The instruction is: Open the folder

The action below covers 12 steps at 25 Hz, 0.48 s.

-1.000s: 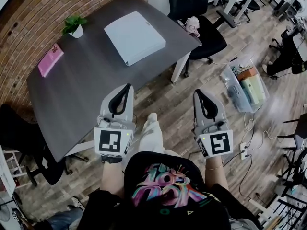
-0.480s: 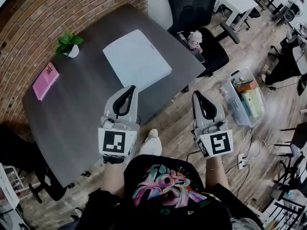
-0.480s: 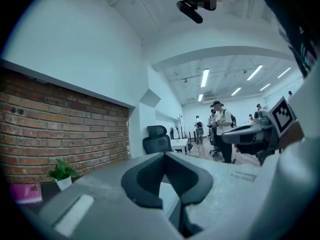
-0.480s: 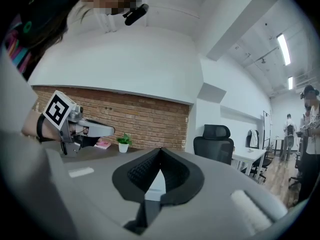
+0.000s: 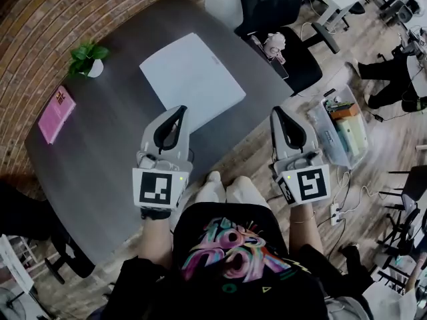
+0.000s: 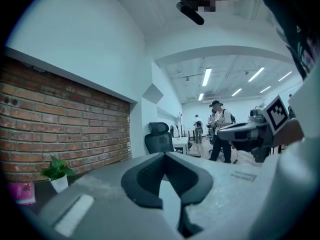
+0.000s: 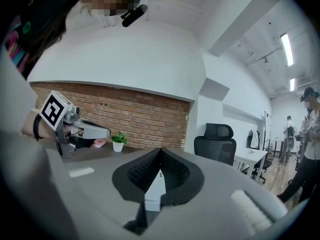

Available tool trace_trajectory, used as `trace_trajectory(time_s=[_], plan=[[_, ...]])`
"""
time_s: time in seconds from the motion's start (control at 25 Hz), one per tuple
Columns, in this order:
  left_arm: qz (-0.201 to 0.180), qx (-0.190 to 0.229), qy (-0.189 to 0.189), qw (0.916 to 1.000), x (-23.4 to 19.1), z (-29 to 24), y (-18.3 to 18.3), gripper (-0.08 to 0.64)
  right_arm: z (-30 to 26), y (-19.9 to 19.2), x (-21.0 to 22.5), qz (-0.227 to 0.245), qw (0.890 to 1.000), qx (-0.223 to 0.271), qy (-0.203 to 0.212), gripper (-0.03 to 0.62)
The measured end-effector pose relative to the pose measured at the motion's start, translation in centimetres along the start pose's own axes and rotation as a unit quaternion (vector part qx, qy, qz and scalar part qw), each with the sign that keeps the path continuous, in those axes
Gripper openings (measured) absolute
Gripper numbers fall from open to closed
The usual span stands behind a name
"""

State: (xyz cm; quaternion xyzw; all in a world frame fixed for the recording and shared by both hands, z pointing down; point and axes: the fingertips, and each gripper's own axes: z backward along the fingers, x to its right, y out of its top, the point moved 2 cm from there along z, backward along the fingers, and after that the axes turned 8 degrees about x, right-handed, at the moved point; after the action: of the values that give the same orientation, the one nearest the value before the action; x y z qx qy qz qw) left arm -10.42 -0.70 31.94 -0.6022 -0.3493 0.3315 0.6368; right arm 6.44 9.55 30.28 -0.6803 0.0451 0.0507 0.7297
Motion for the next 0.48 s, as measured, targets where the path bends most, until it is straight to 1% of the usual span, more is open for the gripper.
trace_trajectory(time_s=[0.2,0.32,0.48], plan=[[0.007,-0.001,0.019,0.9998,-0.7,-0.8,-0.5,0.002,-1.6,-0.6,0.7,-0.004,1.0,-0.003,0.014,0.002],[-0.001,-0.004,0.034,0.9994,-1.1,-1.8,-0.6,0.002,-3.0,-1.0,1.6,-0.008,1.0,-0.002,0.03,0.002],[0.0,-0.008,0.075,0.9972,-2.4,-3.6,-1.0,0.002,-6.2,-2.0,3.0,-0.019,0.998,0.0,0.067,0.002]])
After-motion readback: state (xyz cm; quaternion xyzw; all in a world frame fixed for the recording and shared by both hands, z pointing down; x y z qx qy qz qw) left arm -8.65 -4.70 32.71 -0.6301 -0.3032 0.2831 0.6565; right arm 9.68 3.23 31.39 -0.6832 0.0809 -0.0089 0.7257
